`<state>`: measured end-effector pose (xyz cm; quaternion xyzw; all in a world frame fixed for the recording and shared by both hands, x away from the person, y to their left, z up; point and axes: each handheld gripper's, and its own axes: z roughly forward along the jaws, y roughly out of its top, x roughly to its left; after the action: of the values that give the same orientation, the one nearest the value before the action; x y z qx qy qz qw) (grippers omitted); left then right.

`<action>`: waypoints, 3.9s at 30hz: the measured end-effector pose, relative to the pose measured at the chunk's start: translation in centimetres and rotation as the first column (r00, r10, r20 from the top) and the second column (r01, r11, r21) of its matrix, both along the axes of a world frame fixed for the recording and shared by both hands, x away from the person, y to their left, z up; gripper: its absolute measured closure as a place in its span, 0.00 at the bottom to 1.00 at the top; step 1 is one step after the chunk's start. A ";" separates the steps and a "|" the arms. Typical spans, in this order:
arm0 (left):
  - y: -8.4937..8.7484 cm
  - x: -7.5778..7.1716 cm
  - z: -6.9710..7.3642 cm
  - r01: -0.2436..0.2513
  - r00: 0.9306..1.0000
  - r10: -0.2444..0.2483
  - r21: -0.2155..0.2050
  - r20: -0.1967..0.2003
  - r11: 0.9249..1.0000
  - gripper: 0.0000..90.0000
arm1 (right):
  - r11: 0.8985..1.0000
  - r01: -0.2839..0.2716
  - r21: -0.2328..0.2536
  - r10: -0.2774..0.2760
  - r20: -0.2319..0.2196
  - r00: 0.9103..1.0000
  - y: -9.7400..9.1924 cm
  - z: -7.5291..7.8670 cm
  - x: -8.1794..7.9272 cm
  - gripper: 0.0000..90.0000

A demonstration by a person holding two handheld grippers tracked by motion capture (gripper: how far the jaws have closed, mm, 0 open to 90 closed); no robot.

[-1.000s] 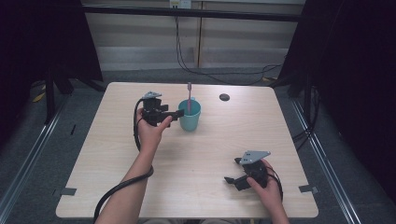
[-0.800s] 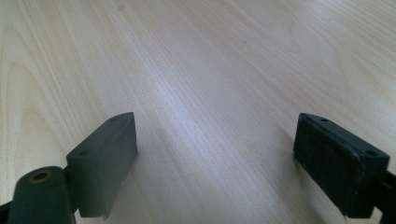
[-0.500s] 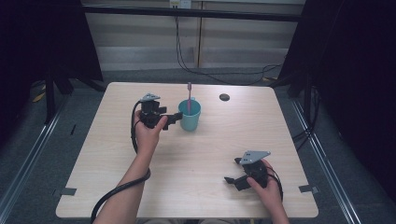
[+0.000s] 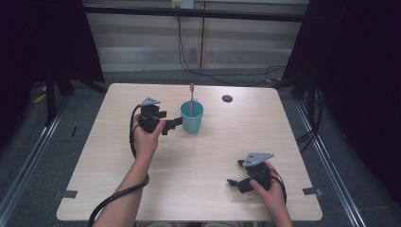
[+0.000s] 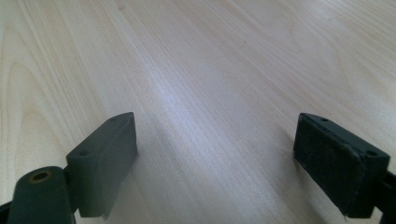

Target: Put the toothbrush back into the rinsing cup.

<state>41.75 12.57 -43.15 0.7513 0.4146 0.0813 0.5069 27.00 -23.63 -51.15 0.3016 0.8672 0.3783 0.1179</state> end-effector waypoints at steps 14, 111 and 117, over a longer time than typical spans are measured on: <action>0.7 -0.9 -0.7 0.021 1.000 -0.021 -0.002 -0.004 1.000 0.18 | 1.000 0.000 0.000 0.000 0.000 1.000 0.0 0.0 0.0 0.15; 4.2 -6.5 -7.1 0.111 0.994 -0.103 0.192 -0.047 0.975 0.19 | 1.000 -0.005 0.000 0.005 -0.001 1.000 0.0 0.0 0.0 0.15; 4.1 -6.7 -7.4 0.116 0.993 -0.108 0.205 -0.050 0.972 0.19 | 1.000 -0.005 0.000 0.005 0.000 1.000 0.0 0.0 0.0 0.15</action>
<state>35.06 16.67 -50.58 0.8237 0.3704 0.0811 0.4216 27.00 -23.62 -51.15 0.2994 0.8679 0.3787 0.1170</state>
